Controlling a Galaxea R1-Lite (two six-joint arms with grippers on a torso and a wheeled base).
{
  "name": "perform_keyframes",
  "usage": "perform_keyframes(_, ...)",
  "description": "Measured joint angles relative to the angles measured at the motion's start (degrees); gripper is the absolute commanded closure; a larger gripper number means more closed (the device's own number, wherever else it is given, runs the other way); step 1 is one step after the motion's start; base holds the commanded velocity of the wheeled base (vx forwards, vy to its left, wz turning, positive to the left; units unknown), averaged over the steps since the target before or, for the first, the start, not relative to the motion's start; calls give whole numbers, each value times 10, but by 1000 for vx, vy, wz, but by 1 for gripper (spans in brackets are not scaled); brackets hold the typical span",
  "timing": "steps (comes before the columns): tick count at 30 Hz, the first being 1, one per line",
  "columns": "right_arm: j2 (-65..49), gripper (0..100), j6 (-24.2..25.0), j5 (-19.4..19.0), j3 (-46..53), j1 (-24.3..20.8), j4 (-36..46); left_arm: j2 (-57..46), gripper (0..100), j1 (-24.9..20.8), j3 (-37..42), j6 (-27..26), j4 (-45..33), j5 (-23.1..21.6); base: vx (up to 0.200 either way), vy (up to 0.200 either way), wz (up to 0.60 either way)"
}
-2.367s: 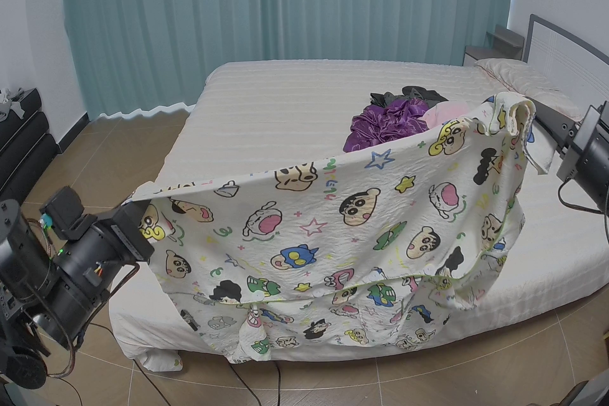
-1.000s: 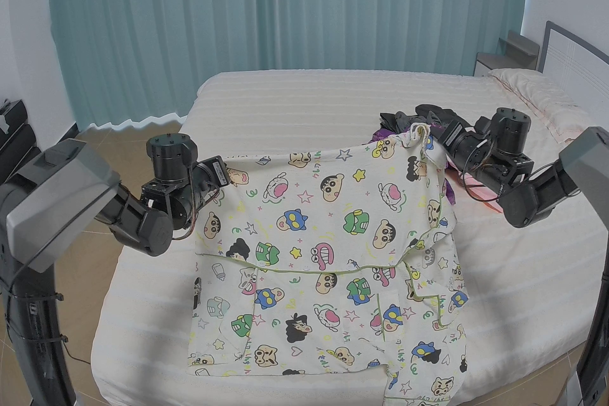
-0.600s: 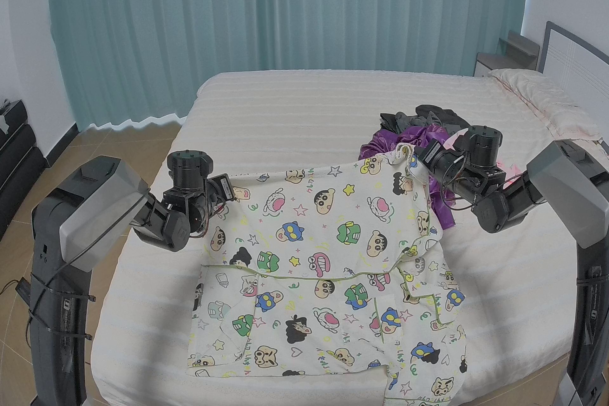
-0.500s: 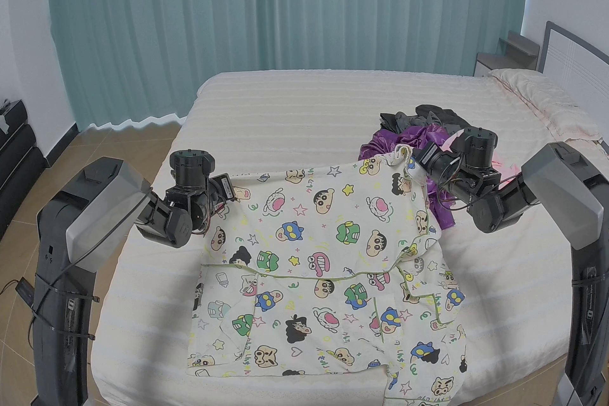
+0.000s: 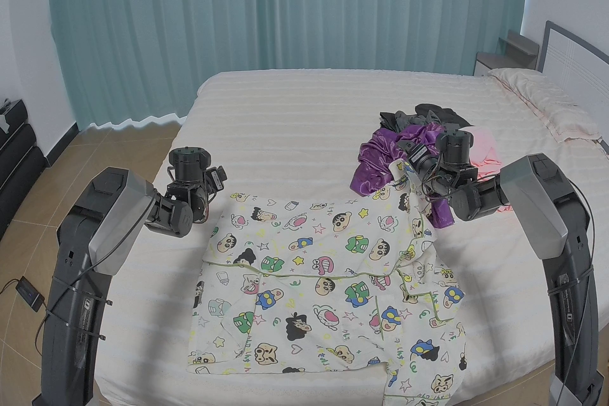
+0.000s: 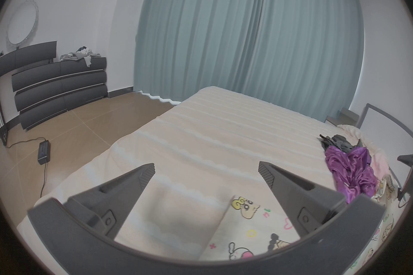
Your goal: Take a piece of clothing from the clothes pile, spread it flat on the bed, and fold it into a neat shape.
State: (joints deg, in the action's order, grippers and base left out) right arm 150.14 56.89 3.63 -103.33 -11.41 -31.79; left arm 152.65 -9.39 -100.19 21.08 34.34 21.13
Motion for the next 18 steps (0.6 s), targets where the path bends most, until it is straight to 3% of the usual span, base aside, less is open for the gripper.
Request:
perform_keyframes(5, 27, 0, 100, 12, -81, 12, 120, 10, 0, 10, 1, 2, -1, 7, 0, 0, 0)
perform_keyframes(8, 36, 0, 118, 13, -100, 25, 170, 8, 0, 14, 16, 11, -2, 9, 0, 0, 0)
perform_keyframes(13, 42, 0, 118, 11, -111, 54, 216, -14, 0, 18, 56, 25, -2, 8, 0, 0, 0)
perform_keyframes(18, 38, 0, 56, 8, -112, 76, 221, -42, 0, 20, 92, 28, -2, 4, 0, 0, 0)
